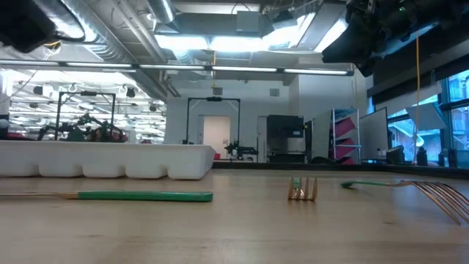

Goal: Sort silverware
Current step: Put the green knife into the white silverware tray

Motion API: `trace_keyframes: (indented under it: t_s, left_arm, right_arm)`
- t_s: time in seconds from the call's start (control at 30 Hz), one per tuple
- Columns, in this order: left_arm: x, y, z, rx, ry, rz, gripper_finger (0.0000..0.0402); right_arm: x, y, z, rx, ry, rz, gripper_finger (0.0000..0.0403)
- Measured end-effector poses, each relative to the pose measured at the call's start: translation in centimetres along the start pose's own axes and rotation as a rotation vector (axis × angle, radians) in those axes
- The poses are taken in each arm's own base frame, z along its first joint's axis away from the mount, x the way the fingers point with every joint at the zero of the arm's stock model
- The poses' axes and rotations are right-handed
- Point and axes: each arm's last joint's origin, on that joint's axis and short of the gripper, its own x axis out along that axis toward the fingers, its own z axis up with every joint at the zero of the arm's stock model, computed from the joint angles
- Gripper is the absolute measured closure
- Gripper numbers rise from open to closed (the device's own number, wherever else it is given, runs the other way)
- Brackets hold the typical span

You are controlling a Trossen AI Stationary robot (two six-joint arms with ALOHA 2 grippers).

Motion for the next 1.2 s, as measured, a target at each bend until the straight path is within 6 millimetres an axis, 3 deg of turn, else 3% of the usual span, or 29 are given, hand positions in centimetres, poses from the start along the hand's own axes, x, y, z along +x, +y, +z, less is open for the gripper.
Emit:
trace_keyframes:
  t_s: [0.23,0.57,0.93,1.2]
  left_arm:
    - [1.9,1.1,-1.9,0.009,0.031,0.087,0.0369]
    - [3.5,1.7,-2.3,0.130,0.010,0.147,0.0365]
    - [4.5,2.0,-2.3,0.085,-0.012,0.196,0.0287]
    - [4.5,2.1,-2.2,0.014,-0.024,0.202,0.0284]
  right_arm:
    - [0.0,0.0,0.0,0.002,0.002,-0.001,0.0322]
    - [0.0,0.2,-0.1,-0.031,0.025,0.055,0.0322]
    - [-1.8,0.5,0.5,-0.117,-0.041,0.143,0.0322]
    - [-2.7,0.6,0.7,-0.197,-0.079,0.150,0.0322]
